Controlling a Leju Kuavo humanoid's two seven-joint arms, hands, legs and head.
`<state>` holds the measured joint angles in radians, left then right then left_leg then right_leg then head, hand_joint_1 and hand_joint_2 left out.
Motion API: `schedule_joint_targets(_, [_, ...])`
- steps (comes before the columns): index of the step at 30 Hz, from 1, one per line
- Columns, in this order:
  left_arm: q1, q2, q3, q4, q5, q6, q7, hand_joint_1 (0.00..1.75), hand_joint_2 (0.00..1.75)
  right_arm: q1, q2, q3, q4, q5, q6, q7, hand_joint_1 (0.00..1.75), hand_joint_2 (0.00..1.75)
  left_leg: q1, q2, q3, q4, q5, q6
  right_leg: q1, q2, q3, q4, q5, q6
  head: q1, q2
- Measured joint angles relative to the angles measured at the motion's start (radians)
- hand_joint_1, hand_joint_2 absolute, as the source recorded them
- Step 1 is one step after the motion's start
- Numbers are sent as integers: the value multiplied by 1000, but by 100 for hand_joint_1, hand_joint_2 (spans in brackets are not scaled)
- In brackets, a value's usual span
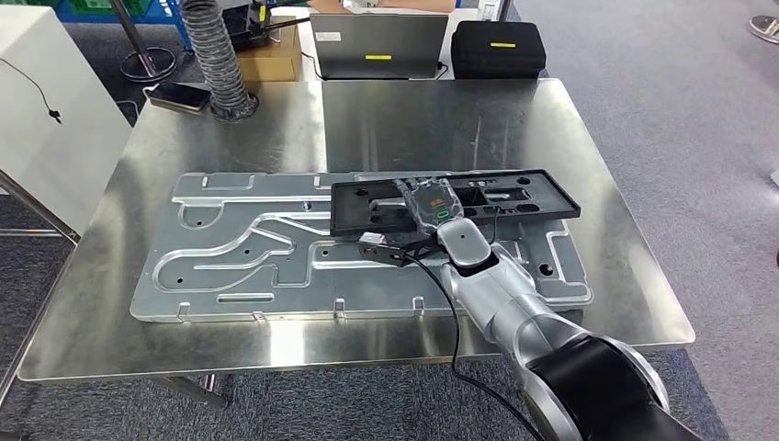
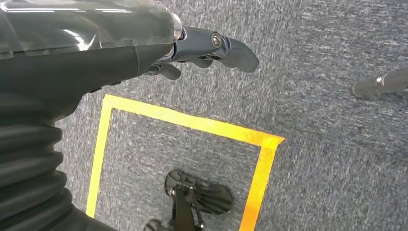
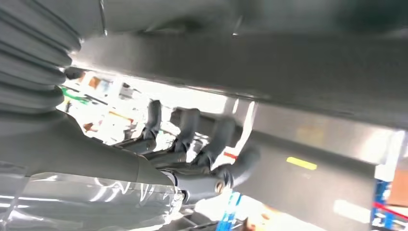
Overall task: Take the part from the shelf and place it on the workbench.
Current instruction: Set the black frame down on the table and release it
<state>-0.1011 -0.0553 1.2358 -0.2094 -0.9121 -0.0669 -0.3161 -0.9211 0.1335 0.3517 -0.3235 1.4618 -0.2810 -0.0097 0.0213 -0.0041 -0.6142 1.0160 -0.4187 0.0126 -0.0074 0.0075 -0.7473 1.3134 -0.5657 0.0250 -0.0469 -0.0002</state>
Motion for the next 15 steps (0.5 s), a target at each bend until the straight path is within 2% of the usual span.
schedule_joint_targets(1, [0, 0, -1, 0, -1, 2, 0, 0, 0, 1, 4, 0, 0, -4, 0, -13, 0, 0, 0, 0, 1, 1, -1, -1, 0, -1, 12, -27, 23, -2, 0, 0])
schedule_joint_targets(3, [-1, 0, -3, 0, -2, 5, 1, 0, 0, 0, 15, -3, -3, -22, 1, -48, 0, 0, 0, -1, 4, 2, -3, -5, 1, -2, 77, -163, 92, -10, 0, 0])
schedule_joint_targets(4, [-2, 0, -3, 0, -2, 6, 2, 0, 0, -1, 22, -7, -5, -38, 3, -74, 0, 0, -2, -1, 5, 3, -4, -8, 4, -2, 107, -227, 114, -15, 0, 0])
schedule_joint_targets(5, [-3, 0, -4, 0, -2, 6, 3, 0, 0, -2, 30, -13, -8, -61, 9, -107, 0, 0, -2, -1, 5, 3, -5, -13, 7, -2, 129, -271, 127, -20, 0, 0])
schedule_joint_targets(6, [-3, 0, -4, 0, -2, 6, 4, 0, 0, -2, 38, -21, -12, -94, 19, -148, 0, 0, -3, -1, 4, 3, -5, -18, 10, -2, 136, -290, 128, -23, 0, 0])
schedule_joint_targets(9, [-4, -1, -4, 0, -3, 3, 5, 0, 0, 3, 70, -79, -44, -305, 132, -370, 0, 0, -1, 0, 2, 5, -10, -37, 9, 1, 139, -299, 134, -39, 0, 0])
schedule_joint_targets(10, [-4, -1, -4, 0, -3, 2, 5, 0, 0, 4, 83, -100, -64, -391, 185, -444, 0, 0, -1, 0, -6, 25, -26, -43, 6, 1, 141, -303, 136, -46, 0, 0])
schedule_joint_targets(12, [-5, -1, -4, 0, -1, -1, 7, 0, 0, 10, 102, -129, -111, -547, 294, -527, 0, 0, 1, 0, -49, 129, -86, -50, 5, 0, 143, -307, 137, -53, 0, 0])
schedule_joint_targets(14, [-3, -1, -3, 0, 6, -6, 12, 0, 0, 30, 109, -155, -186, -760, 451, -573, 0, 0, 1, 0, -111, 265, -143, -55, 7, -2, 144, -306, 136, -56, 0, 0])
schedule_joint_targets(15, [-1, -2, -2, 0, 11, -9, 14, 0, 0, 45, 107, -167, -233, -870, 525, -578, 0, 0, 1, 0, -126, 298, -148, -56, 8, -2, 144, -305, 136, -56, 0, 0])
